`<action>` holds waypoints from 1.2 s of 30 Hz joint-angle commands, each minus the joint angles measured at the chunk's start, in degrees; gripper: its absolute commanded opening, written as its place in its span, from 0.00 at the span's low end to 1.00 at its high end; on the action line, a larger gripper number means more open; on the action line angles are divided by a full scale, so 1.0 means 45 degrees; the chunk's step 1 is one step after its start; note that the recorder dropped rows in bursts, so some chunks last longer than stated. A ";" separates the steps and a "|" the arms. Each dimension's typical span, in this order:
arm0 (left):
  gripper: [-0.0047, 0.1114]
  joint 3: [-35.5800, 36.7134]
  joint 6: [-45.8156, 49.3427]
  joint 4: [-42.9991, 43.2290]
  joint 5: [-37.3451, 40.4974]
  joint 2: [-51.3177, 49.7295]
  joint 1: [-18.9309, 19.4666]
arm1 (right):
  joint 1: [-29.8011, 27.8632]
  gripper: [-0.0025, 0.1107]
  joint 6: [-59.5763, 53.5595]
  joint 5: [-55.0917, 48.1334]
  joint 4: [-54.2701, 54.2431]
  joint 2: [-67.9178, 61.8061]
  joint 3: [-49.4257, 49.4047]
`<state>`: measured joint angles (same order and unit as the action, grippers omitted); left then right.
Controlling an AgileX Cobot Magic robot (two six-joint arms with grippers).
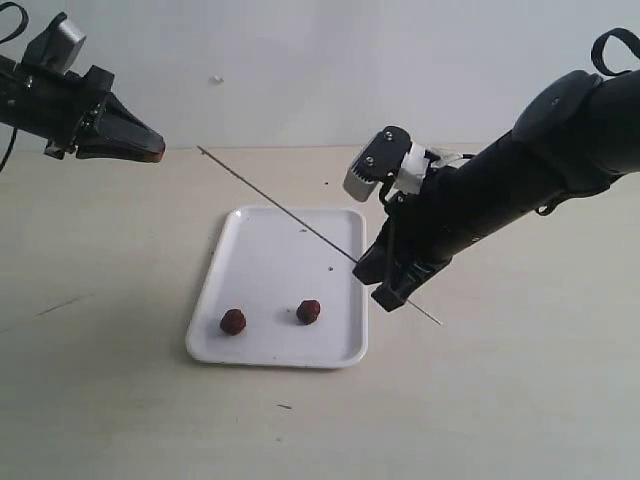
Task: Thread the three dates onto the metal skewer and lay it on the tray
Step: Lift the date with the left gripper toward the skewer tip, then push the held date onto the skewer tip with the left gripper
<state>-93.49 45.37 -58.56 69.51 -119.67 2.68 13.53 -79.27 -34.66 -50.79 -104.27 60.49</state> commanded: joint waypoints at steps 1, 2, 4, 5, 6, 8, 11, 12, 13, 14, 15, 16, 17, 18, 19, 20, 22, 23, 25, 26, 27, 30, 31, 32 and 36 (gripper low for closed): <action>0.21 -0.0002 -0.0133 0.0186 0.0100 0.0147 -0.0239 | -0.0042 0.02 -0.0037 0.0334 0.0115 -0.0133 -0.0016; 0.21 -0.0002 -0.0159 0.0275 0.0100 0.0147 -0.0339 | -0.0042 0.02 0.0011 0.0334 0.0089 -0.0165 -0.0016; 0.21 -0.0002 -0.0160 0.0306 0.0100 0.0147 -0.0583 | -0.0042 0.02 0.0289 0.0334 0.0089 -0.0247 -0.0016; 0.21 -0.0002 -0.0160 0.0306 0.0100 0.0147 -0.0677 | -0.0042 0.02 0.0452 0.0334 0.0147 -0.0311 -0.0016; 0.21 -0.0002 -0.0160 0.0306 0.0100 0.0147 -0.0778 | -0.0042 0.02 0.0605 0.0334 0.0287 -0.0392 -0.0016; 0.21 -0.0002 -0.0160 0.0306 0.0100 0.0147 -0.1007 | -0.0042 0.02 0.0637 0.0334 0.0491 -0.0519 -0.0016; 0.21 -0.0002 -0.0160 0.0306 0.0100 0.0147 -0.1224 | -0.0042 0.02 0.0684 0.0258 0.0495 -0.0697 -0.0016; 0.21 -0.0002 -0.0160 0.0306 0.0100 0.0147 -0.1245 | -0.0042 0.02 0.0684 0.0223 0.0495 -0.0761 -0.0016; 0.21 -0.0002 -0.0160 0.0306 0.0100 0.0147 -0.1307 | -0.0042 0.02 0.0684 0.0136 0.0518 -0.0822 -0.0016; 0.21 -0.0002 -0.0160 0.0306 0.0100 0.0147 -0.1346 | -0.0042 0.02 0.0684 0.0031 0.0542 -0.0911 -0.0016; 0.21 -0.0002 -0.0160 0.0306 0.0100 0.0147 -0.1365 | -0.0042 0.02 0.0684 0.0006 0.0646 -0.0951 -0.0016; 0.21 -0.0002 -0.0160 0.0306 0.0100 0.0147 -0.1392 | -0.0042 0.02 0.0684 0.0006 0.0639 -0.1004 -0.0016; 0.21 -0.0002 -0.0160 0.0306 0.0100 0.0147 -0.1392 | -0.0042 0.02 0.0684 0.0006 0.0615 -0.1005 -0.0016; 0.21 -0.0002 -0.0160 0.0306 0.0100 0.0147 -0.1392 | -0.0042 0.02 0.0684 0.0006 0.0615 -0.1005 -0.0016; 0.21 -0.0002 -0.0160 0.0331 0.0100 0.0147 -0.1394 | -0.0042 0.02 0.0684 0.0006 0.0615 -0.0954 -0.0016; 0.21 -0.0002 -0.0135 0.0389 0.0100 0.0147 -0.1394 | -0.0042 0.02 0.0684 0.0006 0.0615 -0.0930 -0.0016; 0.21 -0.0002 -0.0081 0.0664 0.0100 0.0147 -0.1394 | -0.0042 0.02 0.0684 0.0006 0.0615 -0.0836 -0.0016; 0.21 -0.0002 -0.0039 0.0786 0.0100 0.0147 -0.1394 | -0.0042 0.02 0.0684 0.0006 0.0615 -0.0836 -0.0016; 0.21 -0.0002 0.0169 0.0914 0.0100 0.0147 -0.1394 | -0.0042 0.02 0.0684 -0.0021 0.0560 -0.0830 -0.0016; 0.21 -0.0002 0.0201 0.0914 0.0100 0.0147 -0.1394 | -0.0042 0.02 0.0660 -0.0022 0.0450 -0.0830 -0.0016; 0.21 -0.0002 0.0198 0.0914 0.0100 0.0147 -0.1394 | -0.0042 0.02 0.0630 -0.0089 0.0320 -0.0830 -0.0016; 0.21 -0.0002 0.0198 0.0891 0.0100 0.0147 -0.1394 | -0.0042 0.02 0.0521 -0.0236 0.0326 -0.0830 -0.0016; 0.21 -0.0002 0.0198 0.0891 0.0100 0.0147 -0.1394 | -0.0042 0.02 0.0521 -0.0236 0.0326 -0.0830 -0.0016; 0.21 -0.0002 0.0198 0.0891 0.0100 0.0147 -0.1394 | -0.0042 0.02 0.0540 -0.0261 0.0326 -0.0830 -0.0016; 0.21 -0.0002 0.0198 0.0891 0.0100 0.0147 -0.1394 | -0.0042 0.02 0.0489 -0.0247 0.0296 -0.0830 -0.0016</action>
<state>-93.49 45.94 -54.33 69.74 -119.67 -3.33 13.53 -76.30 -35.41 -48.78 -108.68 60.49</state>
